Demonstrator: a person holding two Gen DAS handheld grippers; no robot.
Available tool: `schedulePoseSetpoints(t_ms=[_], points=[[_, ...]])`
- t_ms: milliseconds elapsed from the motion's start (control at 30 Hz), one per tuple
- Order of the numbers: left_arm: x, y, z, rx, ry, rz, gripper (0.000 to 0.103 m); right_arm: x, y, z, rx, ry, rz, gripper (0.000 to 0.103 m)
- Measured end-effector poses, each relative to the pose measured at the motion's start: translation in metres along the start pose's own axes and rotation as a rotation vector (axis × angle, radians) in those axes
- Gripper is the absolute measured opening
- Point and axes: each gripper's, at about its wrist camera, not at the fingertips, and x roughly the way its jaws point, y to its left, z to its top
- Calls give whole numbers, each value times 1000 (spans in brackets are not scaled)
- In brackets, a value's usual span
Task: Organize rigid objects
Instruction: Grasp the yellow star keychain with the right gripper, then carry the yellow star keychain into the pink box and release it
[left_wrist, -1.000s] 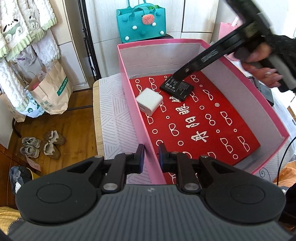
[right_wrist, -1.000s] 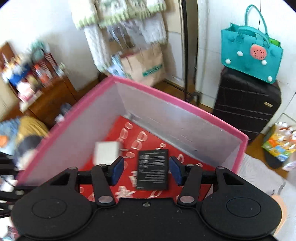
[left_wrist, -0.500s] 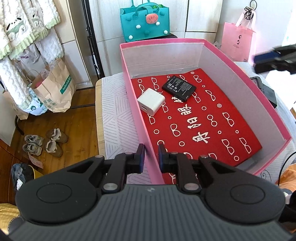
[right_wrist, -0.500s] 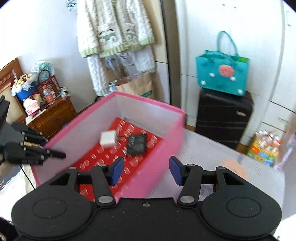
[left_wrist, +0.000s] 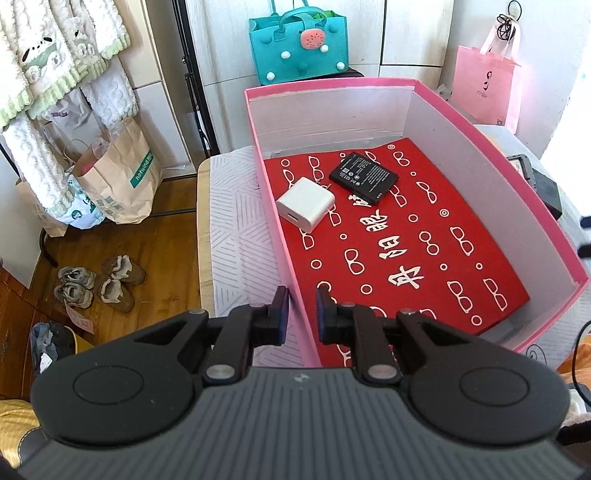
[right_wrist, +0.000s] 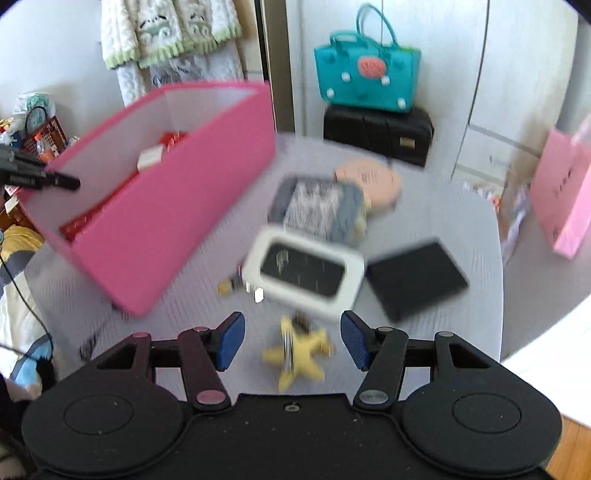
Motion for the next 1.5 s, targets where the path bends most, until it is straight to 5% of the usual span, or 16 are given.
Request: schedulePoseSetpoints(t_ms=[667,767,833,1500], points=[[0,-4,2,-1,12,21,14,32,10,-23,-74,42,5,55],[0,-4,2,-3,14,19,14,37,8,-24,-63,45,14,48],[0,-3,2,-3,15,19,14,38,7,-24,-51,37,3,34],[-2,-4,-2,4,7,16,14,20,22,-4,-38,-14,64,31]])
